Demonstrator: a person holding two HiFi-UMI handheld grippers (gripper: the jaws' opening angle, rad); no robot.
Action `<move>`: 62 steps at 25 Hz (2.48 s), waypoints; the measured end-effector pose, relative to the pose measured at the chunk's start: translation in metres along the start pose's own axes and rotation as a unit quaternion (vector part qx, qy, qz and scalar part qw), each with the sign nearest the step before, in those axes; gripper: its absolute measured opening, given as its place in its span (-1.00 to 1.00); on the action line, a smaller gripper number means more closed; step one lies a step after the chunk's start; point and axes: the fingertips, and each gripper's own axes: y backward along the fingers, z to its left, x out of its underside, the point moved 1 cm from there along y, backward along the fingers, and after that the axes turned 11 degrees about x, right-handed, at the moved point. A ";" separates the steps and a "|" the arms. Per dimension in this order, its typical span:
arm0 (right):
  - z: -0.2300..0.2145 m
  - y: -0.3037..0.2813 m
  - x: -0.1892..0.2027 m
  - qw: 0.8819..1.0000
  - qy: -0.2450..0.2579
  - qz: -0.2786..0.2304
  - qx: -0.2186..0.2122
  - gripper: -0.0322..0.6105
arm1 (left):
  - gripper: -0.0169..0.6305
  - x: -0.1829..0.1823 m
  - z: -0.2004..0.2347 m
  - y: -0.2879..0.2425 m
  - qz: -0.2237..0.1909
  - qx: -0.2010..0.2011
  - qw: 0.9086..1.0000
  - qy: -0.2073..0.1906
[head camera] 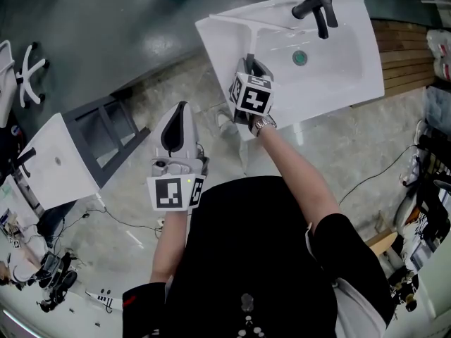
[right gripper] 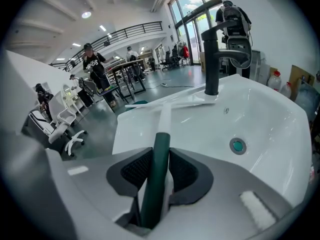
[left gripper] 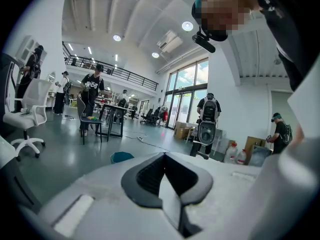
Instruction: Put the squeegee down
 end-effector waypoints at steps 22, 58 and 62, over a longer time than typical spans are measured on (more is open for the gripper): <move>-0.025 0.054 -0.003 0.998 -0.001 -0.046 -0.040 -0.37 | -0.94 -0.003 -0.026 0.016 -0.021 0.032 0.999 -0.012; -0.009 0.344 -0.091 0.905 0.112 -0.338 -0.233 -0.89 | -0.94 -0.069 -0.080 0.071 -0.101 0.076 0.990 -0.069; -0.017 0.359 -0.097 0.901 0.096 -0.354 -0.233 -0.89 | -0.95 -0.077 -0.085 0.072 -0.109 0.077 0.988 -0.076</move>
